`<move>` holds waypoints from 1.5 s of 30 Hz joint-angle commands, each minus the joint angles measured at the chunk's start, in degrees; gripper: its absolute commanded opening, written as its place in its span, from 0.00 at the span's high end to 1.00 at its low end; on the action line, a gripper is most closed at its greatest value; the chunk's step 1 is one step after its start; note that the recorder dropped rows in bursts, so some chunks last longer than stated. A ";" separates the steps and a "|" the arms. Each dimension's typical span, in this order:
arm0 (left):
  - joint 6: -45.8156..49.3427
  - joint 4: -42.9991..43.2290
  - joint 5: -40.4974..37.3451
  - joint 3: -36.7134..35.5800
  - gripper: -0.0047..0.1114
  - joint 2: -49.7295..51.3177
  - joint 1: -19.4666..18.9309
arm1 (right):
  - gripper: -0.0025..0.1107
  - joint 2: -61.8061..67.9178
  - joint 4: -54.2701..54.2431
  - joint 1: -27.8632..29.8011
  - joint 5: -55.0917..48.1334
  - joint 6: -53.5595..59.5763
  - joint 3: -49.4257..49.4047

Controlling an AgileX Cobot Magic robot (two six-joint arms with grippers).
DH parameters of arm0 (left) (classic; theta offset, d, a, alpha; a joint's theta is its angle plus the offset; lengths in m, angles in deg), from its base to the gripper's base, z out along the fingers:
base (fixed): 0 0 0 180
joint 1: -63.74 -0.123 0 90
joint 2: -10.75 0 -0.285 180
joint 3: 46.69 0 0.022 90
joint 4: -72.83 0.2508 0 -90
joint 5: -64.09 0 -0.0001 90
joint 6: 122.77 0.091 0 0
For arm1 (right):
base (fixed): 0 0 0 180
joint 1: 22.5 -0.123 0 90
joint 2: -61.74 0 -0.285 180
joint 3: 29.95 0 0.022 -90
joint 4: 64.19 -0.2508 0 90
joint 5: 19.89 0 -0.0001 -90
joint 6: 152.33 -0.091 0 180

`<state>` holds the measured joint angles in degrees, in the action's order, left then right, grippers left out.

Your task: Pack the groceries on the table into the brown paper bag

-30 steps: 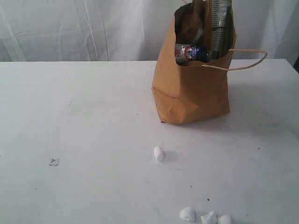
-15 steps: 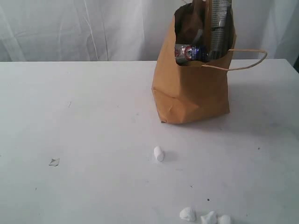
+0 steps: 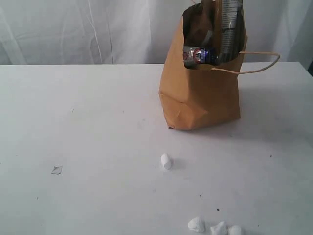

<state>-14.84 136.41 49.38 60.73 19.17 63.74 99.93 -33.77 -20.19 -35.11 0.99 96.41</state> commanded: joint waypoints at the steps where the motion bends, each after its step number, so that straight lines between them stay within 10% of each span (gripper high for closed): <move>1: 0.11 0.38 0.12 -0.14 0.96 0.03 0.11 | 0.98 5.71 0.01 -0.08 -4.84 1.64 -0.29; 7: 0.11 -3.88 -0.07 0.05 0.96 0.03 0.11 | 0.98 8.08 0.01 -0.08 1.02 1.64 -0.29; 13: 0.11 -58.14 -1.44 -0.37 0.96 0.03 0.11 | 0.98 8.08 0.01 -0.08 2.68 1.64 -0.29; 27: 0.42 -46.38 -1.37 -4.63 0.96 0.03 0.11 | 0.98 8.08 0.01 -0.08 -0.86 1.64 -0.29; 35: 28.41 -37.87 -0.79 -4.63 0.96 0.30 0.11 | 0.98 8.95 -0.87 -0.08 -1.21 6.72 -0.29; 39: 34.69 -34.38 0.41 -4.63 0.96 0.30 0.11 | 0.98 18.53 -23.71 -2.10 -6.35 28.28 2.33; 42: 37.39 -33.08 0.97 -4.63 0.96 0.38 0.11 | 0.98 30.33 -50.44 -5.18 -29.70 65.24 11.46; 45: 35.86 -38.28 0.87 -4.63 0.96 0.38 0.11 | 0.98 37.38 -59.05 -7.74 -48.31 75.11 19.28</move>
<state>21.62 101.05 49.90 56.29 19.27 63.74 134.03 -87.84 -26.57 -73.49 70.05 111.76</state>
